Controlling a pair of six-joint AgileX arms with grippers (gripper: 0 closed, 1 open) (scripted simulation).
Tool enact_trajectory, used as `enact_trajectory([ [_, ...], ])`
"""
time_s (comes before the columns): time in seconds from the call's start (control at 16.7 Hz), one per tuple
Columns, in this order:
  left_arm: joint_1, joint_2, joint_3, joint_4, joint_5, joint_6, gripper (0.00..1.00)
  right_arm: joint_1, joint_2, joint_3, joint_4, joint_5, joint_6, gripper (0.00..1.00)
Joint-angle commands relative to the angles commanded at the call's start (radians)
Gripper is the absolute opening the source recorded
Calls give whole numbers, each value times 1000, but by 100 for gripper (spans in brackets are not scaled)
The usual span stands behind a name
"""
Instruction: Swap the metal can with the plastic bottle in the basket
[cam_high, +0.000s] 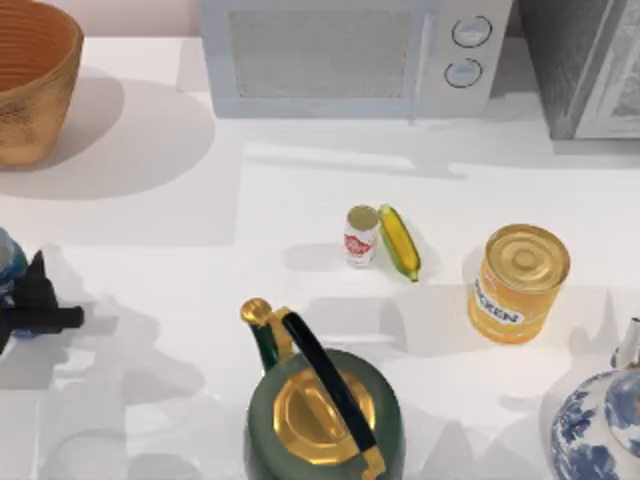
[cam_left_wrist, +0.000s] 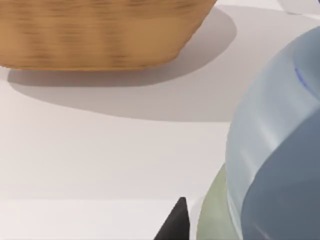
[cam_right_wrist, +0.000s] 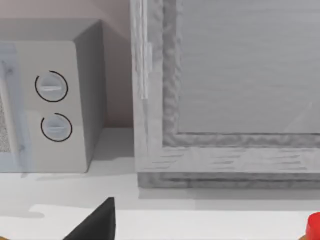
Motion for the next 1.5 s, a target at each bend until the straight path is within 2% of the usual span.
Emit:
enact_trajectory([
  [0.42,-3,-11,9,-12,9,-1,0,0,0,0,0,0,0,100],
  [0.66,-25,-105,152,-150,97,-25,0,0,0,0,0,0,0,100],
  [0.9,-42,-220,431,-414,209,-46,0,0,0,0,0,0,0,100],
  [1.08,-18,-270,670,-677,258,-44,0,0,0,0,0,0,0,100],
  [1.26,31,-280,899,-949,268,-26,0,0,0,0,0,0,0,100],
  [1.5,109,-251,1146,-1260,232,16,0,0,0,0,0,0,0,100],
])
